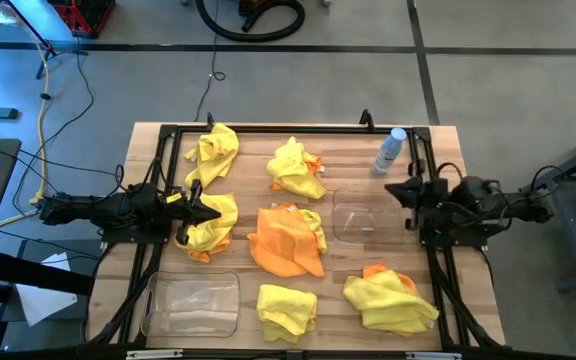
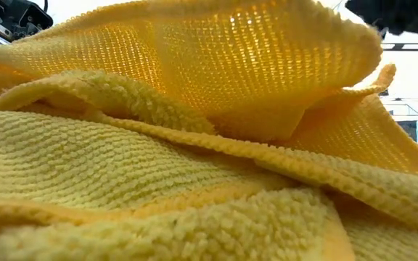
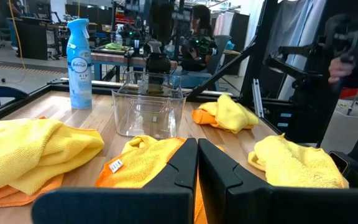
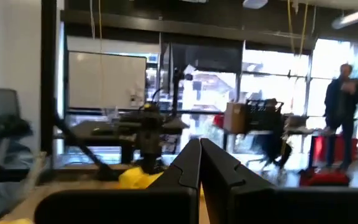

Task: Sort microfiber towel by color & place in baskets
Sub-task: Put the yellow microfiber cloth into the right transparent bin

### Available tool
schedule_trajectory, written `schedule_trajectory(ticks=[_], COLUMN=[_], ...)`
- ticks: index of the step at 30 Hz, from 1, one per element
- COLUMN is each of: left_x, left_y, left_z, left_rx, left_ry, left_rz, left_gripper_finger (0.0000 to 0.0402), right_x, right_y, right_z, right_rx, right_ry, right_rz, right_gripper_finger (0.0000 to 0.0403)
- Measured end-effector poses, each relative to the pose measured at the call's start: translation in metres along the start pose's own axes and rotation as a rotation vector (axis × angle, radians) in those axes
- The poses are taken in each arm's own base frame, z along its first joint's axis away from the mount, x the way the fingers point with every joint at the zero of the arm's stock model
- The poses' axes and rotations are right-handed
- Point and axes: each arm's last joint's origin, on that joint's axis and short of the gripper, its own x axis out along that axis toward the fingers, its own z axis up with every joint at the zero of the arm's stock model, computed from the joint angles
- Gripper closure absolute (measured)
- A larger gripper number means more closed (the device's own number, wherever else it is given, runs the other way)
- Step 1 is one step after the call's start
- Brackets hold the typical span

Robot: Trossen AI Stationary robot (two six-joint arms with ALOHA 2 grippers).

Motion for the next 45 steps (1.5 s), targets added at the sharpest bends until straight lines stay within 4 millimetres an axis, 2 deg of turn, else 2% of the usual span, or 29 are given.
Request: schedule_trajectory(ticks=[5, 9, 12, 16, 21, 27, 34, 39, 45], left_x=[0.0, 0.0, 0.0, 0.0, 0.0, 0.0, 0.0, 0.0, 0.0], left_y=[0.0, 0.0, 0.0, 0.0, 0.0, 0.0, 0.0, 0.0, 0.0], left_z=[0.0, 0.0, 0.0, 0.0, 0.0, 0.0, 0.0, 0.0, 0.0], left_rx=[0.0, 0.0, 0.0, 0.0, 0.0, 0.0, 0.0, 0.0, 0.0], left_ry=[0.0, 0.0, 0.0, 0.0, 0.0, 0.0, 0.0, 0.0, 0.001], left_rz=[0.0, 0.0, 0.0, 0.0, 0.0, 0.0, 0.0, 0.0, 0.0], left_gripper_finger=[0.0401, 0.0401, 0.0401, 0.0401, 0.0401, 0.0401, 0.0401, 0.0401, 0.0401], right_x=[0.036, 0.083, 0.121, 0.172, 0.226, 0.277, 0.32, 0.338, 0.346], right_y=[0.001, 0.002, 0.0, -0.011, -0.038, -0.067, -0.088, -0.095, -0.095], right_z=[0.042, 0.069, 0.082, 0.095, 0.096, 0.076, 0.026, -0.014, -0.061], right_rx=[-0.145, -0.227, -0.272, -0.175, 0.014, 0.177, 0.271, 0.314, 0.317], right_ry=[0.1, 0.268, 0.424, 0.583, 0.805, 1.037, 1.231, 1.305, 1.416], right_rz=[0.013, -0.087, -0.167, -0.256, -0.417, -0.463, -0.469, -0.461, -0.462], right_gripper_finger=[0.0403, 0.0403, 0.0403, 0.0403, 0.0402, 0.038, 0.0292, 0.0216, 0.0146])
